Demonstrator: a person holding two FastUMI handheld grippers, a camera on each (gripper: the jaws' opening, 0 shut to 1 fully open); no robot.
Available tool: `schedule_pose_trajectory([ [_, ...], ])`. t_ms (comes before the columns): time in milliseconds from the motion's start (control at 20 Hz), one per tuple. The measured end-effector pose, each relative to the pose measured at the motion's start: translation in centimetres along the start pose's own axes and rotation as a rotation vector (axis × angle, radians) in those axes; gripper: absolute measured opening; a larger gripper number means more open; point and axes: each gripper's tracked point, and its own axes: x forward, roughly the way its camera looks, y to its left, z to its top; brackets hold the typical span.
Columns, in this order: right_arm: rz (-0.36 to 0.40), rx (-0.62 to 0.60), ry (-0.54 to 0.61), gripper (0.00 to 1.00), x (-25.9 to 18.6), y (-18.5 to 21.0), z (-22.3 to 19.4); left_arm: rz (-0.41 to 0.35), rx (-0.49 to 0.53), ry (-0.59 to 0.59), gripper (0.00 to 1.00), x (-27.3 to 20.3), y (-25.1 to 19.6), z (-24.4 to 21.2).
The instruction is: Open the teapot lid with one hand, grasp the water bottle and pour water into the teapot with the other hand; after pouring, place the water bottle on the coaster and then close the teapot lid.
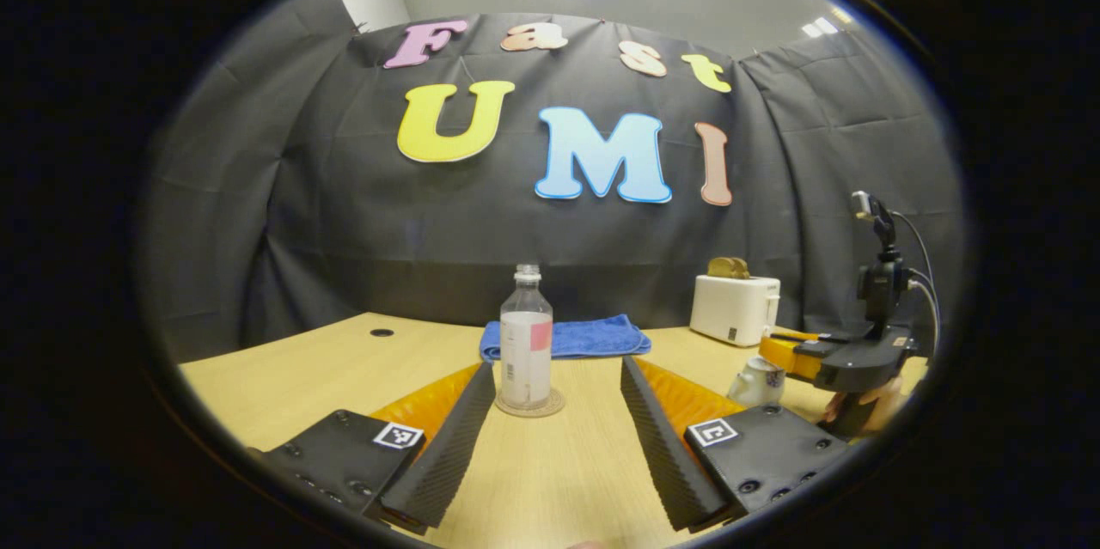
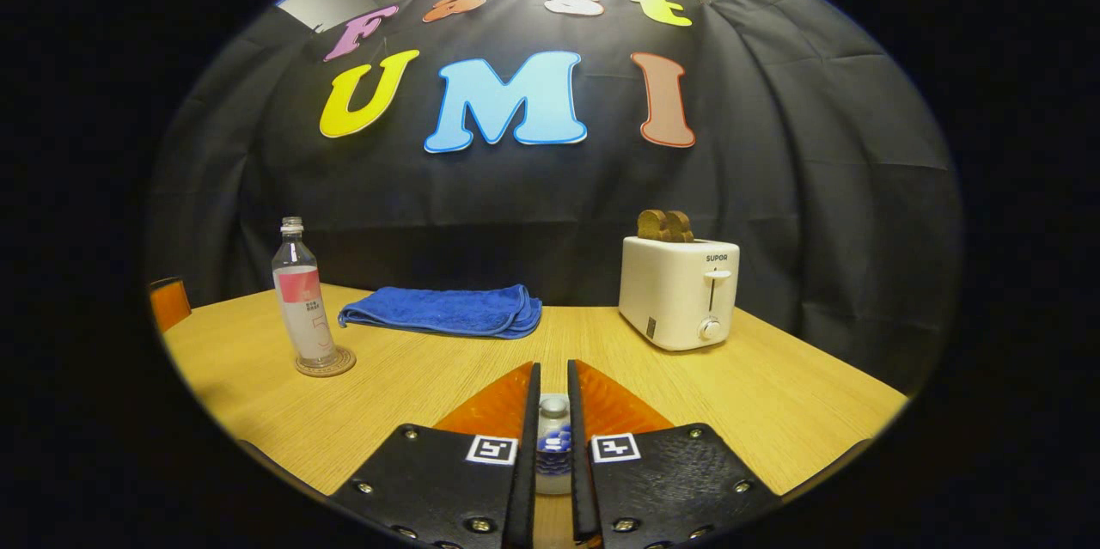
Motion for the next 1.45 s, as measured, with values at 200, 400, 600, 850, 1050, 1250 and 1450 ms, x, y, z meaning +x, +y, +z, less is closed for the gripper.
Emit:
schedule_pose_trajectory([
  [200,0.042,0.036,-0.039,0.36,-5.3,1.2,1.4,-0.008,-0.008,0.003,1.00,-0.5,-0.8,-0.3],
  [400,0.005,0.021,-0.032,0.66,-10.2,1.7,0.3,-0.018,-0.015,0.002,1.00,-1.7,-2.7,-0.8],
  [600,-0.002,0.071,-0.018,0.66,-12.5,3.1,-1.1,-0.022,-0.010,0.016,1.00,-3.2,-4.9,-2.2],
  [850,0.022,0.063,-0.029,0.66,-12.6,4.9,-1.5,-0.024,-0.011,0.012,0.99,-3.6,-7.3,-2.7],
  [1050,0.020,0.013,-0.032,0.68,-11.4,5.9,-1.9,0.020,0.069,0.023,0.99,-4.1,-8.2,-2.5],
  [1250,-0.042,0.018,-0.035,0.87,-11.4,4.9,-1.7,0.084,0.081,0.029,1.00,-3.9,-7.8,-2.1],
  [1450,-0.041,0.017,-0.034,0.87,-11.4,4.9,-1.7,0.107,0.078,0.035,1.00,-3.9,-8.0,-1.9],
])
